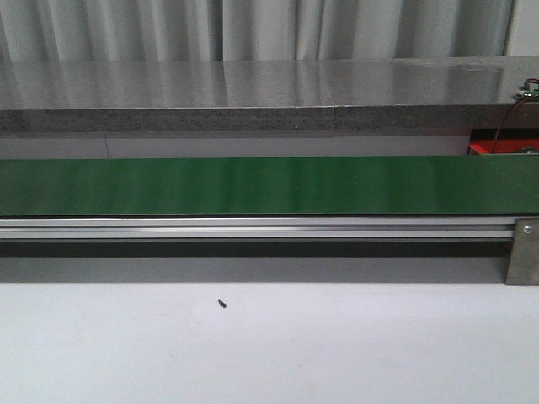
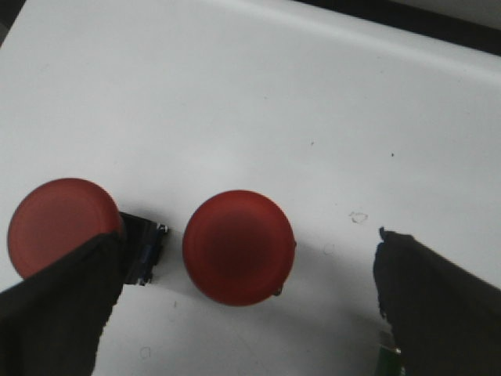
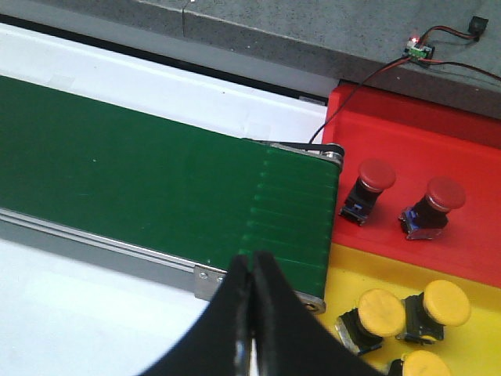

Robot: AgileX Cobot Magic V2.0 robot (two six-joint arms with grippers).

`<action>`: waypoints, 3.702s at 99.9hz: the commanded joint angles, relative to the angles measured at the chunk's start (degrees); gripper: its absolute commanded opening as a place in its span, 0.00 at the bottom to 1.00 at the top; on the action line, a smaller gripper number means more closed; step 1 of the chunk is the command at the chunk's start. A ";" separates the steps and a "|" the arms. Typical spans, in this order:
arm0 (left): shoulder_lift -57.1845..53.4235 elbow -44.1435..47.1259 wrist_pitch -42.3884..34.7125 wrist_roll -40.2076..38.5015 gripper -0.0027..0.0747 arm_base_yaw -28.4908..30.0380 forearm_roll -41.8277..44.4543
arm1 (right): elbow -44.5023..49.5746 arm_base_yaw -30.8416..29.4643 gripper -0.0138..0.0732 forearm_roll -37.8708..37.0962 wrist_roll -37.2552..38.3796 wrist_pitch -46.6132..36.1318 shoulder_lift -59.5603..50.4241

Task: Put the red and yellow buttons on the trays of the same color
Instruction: 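Lower the left gripper and grasp a red push button, then carry the red button over the belt start with the left gripper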

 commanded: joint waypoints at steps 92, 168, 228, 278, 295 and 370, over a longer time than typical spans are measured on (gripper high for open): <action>0.37 -4.11 -9.16 0.14 0.83 -2.31 0.57 | -1.42 -0.03 0.05 0.93 -0.51 -3.40 -0.20; 1.83 -5.44 -5.06 0.14 0.70 -2.52 3.02 | -1.42 -0.03 0.05 0.93 -0.51 -3.34 -0.20; 1.83 -5.44 -4.85 0.14 0.26 -2.41 4.93 | -1.42 -0.03 0.05 0.93 -0.51 -3.34 -0.20; -5.40 -7.40 4.55 -0.09 0.24 -2.41 -3.63 | -1.42 -0.03 0.05 0.93 -0.51 -3.34 -0.20; -9.79 -7.40 8.99 0.01 0.24 -2.79 -6.76 | -1.42 -0.03 0.05 0.93 -0.51 -3.34 -0.20; -17.02 -3.65 21.27 4.23 0.24 -12.45 -8.16 | -1.42 -0.03 0.05 0.93 -0.51 -3.34 -0.20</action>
